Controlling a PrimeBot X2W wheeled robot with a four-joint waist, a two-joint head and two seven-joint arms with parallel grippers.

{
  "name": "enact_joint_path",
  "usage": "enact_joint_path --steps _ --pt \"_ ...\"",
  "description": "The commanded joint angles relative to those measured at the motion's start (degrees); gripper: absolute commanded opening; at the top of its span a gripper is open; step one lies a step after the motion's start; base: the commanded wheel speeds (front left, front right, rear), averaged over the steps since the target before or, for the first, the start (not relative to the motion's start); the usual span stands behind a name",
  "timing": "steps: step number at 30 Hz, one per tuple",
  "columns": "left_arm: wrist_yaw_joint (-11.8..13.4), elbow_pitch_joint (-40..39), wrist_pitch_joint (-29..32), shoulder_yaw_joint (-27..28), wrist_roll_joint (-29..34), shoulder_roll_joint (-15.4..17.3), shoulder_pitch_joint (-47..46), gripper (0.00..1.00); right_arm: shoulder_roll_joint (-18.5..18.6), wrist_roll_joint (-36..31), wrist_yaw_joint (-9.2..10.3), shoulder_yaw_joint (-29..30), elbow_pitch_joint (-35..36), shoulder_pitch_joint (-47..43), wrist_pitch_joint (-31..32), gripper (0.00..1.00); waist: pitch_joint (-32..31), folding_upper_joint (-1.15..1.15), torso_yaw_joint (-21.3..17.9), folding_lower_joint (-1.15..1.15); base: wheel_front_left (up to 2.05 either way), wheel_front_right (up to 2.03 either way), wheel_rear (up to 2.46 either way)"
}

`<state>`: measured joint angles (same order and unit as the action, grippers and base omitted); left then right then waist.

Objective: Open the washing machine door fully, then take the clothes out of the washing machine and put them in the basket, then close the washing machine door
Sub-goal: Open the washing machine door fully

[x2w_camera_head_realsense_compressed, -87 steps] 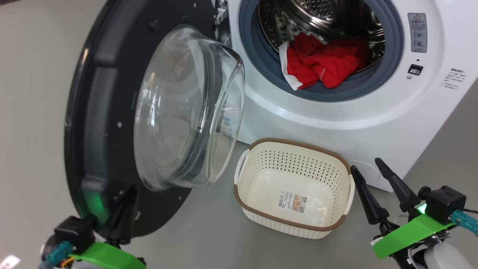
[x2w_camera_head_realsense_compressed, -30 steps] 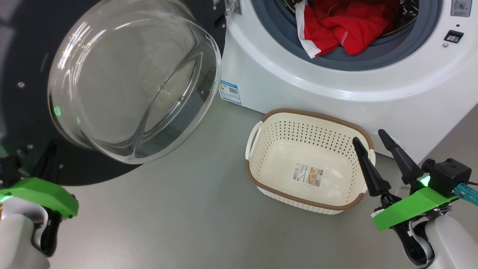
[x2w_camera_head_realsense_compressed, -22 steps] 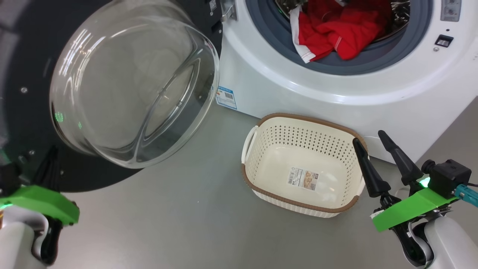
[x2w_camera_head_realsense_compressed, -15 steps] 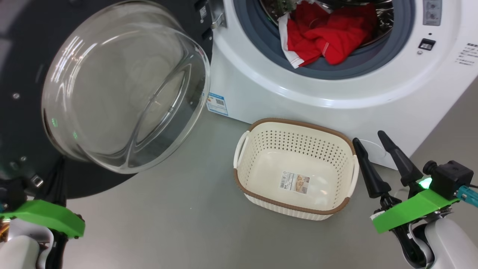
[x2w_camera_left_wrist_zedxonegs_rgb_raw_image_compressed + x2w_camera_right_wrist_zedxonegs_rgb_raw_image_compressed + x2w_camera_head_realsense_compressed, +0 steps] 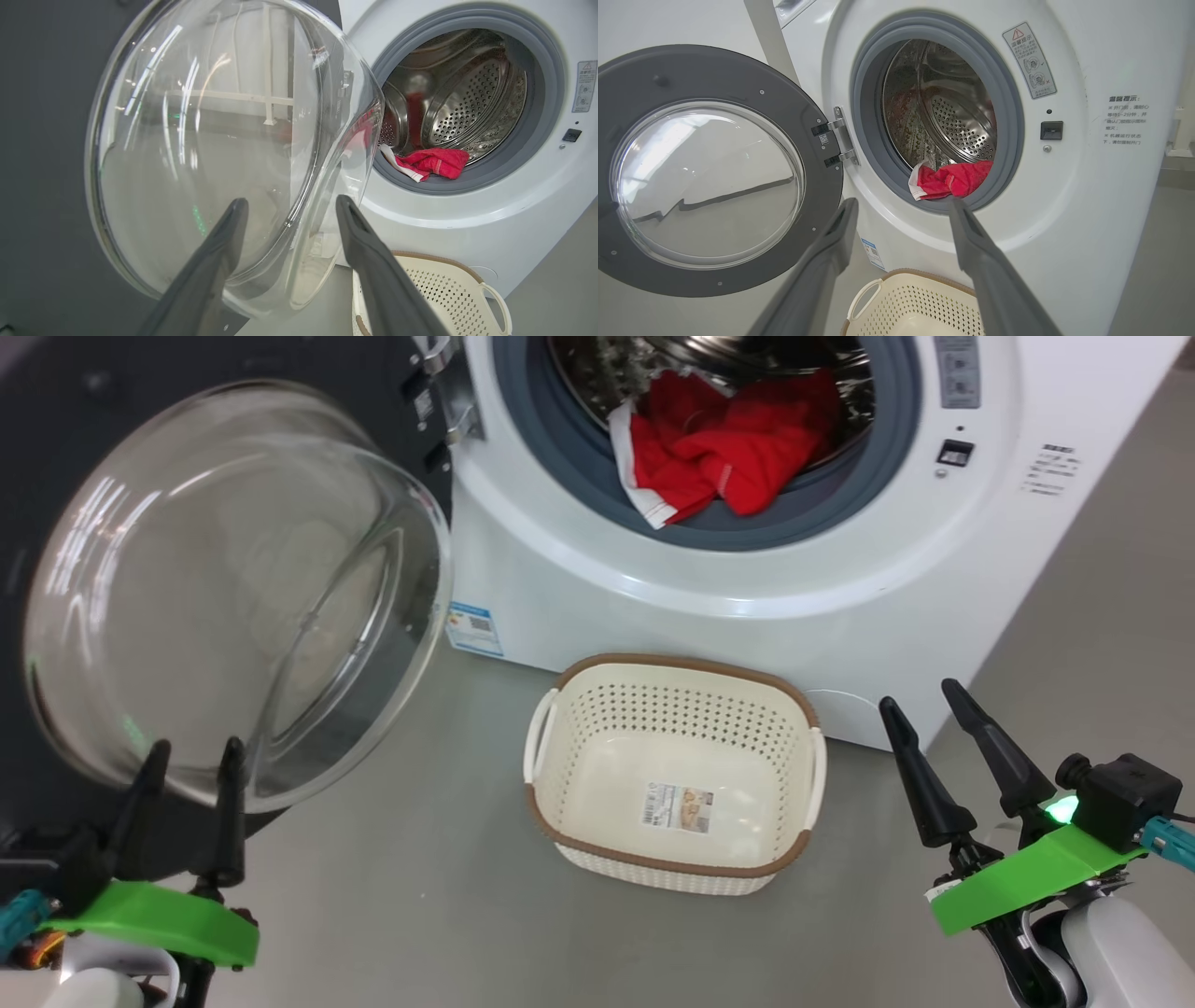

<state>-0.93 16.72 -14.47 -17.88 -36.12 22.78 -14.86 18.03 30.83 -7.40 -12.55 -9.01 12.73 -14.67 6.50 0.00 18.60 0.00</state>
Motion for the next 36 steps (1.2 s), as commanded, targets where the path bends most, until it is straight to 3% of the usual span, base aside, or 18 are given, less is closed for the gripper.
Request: enact_joint_path --steps 1,9,21,36 --pt "0.6 -1.7 -0.5 2.4 0.6 2.2 -0.9 1.00 0.5 -0.6 -0.09 -1.1 1.6 -0.6 -0.3 1.00 -1.0 0.00 -1.5 0.00 0.00 0.00 0.00" --pt "2.9 -7.3 0.4 1.0 1.8 1.9 2.1 1.00 0.1 -0.7 -0.09 -1.4 2.3 -1.5 -0.3 1.00 -2.6 0.00 -6.5 0.00 0.00 0.00 0.00" --pt "4.7 -9.7 -0.1 1.3 2.2 0.5 5.0 1.00 0.8 -0.7 -0.09 -1.3 2.9 -2.3 -0.3 1.00 -3.7 0.00 -14.2 0.00 0.00 0.00 0.00" --pt "4.2 -11.2 -0.5 5.4 2.9 -1.9 9.8 1.00 1.4 -1.3 -0.09 -0.4 3.7 -2.9 -0.3 1.00 -4.5 0.00 -21.0 0.00 0.00 0.00 0.00"
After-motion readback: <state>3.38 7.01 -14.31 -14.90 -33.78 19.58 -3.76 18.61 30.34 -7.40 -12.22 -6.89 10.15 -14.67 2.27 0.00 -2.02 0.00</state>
